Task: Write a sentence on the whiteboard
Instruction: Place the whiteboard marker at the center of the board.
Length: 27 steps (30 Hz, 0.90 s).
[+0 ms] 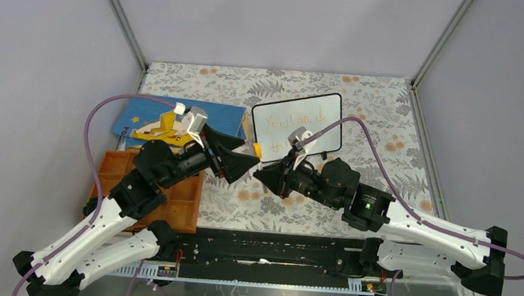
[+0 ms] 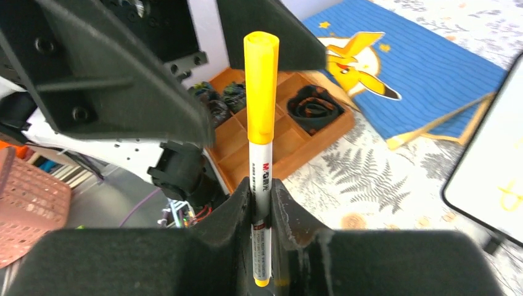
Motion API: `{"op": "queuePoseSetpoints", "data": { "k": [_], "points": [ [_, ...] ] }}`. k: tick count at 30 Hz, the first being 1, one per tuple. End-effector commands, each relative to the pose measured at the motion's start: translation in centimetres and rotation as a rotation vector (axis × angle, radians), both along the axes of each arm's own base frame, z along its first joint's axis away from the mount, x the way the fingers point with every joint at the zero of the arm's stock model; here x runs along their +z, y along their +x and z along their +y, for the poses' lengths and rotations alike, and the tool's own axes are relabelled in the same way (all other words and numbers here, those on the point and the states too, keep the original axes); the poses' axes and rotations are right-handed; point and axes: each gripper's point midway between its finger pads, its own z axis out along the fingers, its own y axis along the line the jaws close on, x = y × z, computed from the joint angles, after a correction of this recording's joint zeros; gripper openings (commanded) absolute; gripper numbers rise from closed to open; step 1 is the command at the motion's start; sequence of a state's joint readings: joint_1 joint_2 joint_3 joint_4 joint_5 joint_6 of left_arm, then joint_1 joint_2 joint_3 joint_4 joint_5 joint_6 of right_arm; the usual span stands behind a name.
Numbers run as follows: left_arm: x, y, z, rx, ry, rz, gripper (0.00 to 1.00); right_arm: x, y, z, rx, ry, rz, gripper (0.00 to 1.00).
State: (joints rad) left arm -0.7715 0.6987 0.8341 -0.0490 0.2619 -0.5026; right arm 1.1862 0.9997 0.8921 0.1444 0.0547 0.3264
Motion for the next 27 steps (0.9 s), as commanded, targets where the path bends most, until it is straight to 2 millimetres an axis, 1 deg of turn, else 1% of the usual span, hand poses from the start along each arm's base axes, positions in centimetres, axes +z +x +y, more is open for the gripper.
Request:
{"op": "queuePoseSetpoints", "data": {
  "k": [1, 3, 4, 7, 10, 11, 13, 15, 18, 20, 22, 27],
  "points": [
    [2.8, 2.2, 4.0, 0.252, -0.014, -0.086, 0.99, -0.7, 1.5, -4.2, -0.149, -0.096, -0.013, 0.0],
    [3.5, 3.6, 6.2, 0.391, -0.005, -0.102, 0.99, -1.9, 2.2, -6.3, -0.238, -0.171, 0.008, 0.0],
    [3.5, 4.4, 7.2, 0.459, 0.01, -0.103, 0.99, -2.6, 2.7, -7.4, -0.292, -0.213, 0.024, 0.0],
    [2.0, 7.1, 9.4, 0.646, 0.12, -0.076, 0.99, -5.8, 4.1, -10.8, -0.47, -0.369, 0.097, 0.0],
    [-0.1, 9.4, 10.4, 0.769, 0.26, -0.045, 0.99, -9.9, 4.8, -13.1, -0.572, -0.498, 0.231, 0.0],
    [-0.9, 10.0, 10.4, 0.791, 0.294, -0.038, 0.99, -11.4, 4.9, -13.7, -0.592, -0.52, 0.282, 0.0],
    [-2.4, 11.0, 10.5, 0.837, 0.321, -0.022, 0.99, -13.7, 4.9, -14.1, -0.603, -0.517, 0.376, 0.0],
    [-4.0, 11.5, 10.1, 0.841, 0.319, -0.027, 0.99, -15.8, 5.0, -14.5, -0.62, -0.514, 0.452, 0.0],
    [-6.1, 11.5, 9.7, 0.825, 0.313, -0.033, 0.99, -19.9, 5.4, -16.4, -0.685, -0.544, 0.605, 0.0],
    [-7.0, 11.5, 9.7, 0.818, 0.339, -0.029, 0.99, -22.2, 5.1, -17.1, -0.691, -0.524, 0.726, 0.0],
    [-7.6, 11.4, 9.9, 0.816, 0.37, -0.029, 0.99, -23.5, 5.0, -17.5, -0.707, -0.502, 0.783, 0.0],
    [-8.5, 11.1, 10.2, 0.815, 0.384, -0.038, 0.99, -25.1, 5.1, -18.3, -0.75, -0.557, 0.797, 0.0]
  ]
}}
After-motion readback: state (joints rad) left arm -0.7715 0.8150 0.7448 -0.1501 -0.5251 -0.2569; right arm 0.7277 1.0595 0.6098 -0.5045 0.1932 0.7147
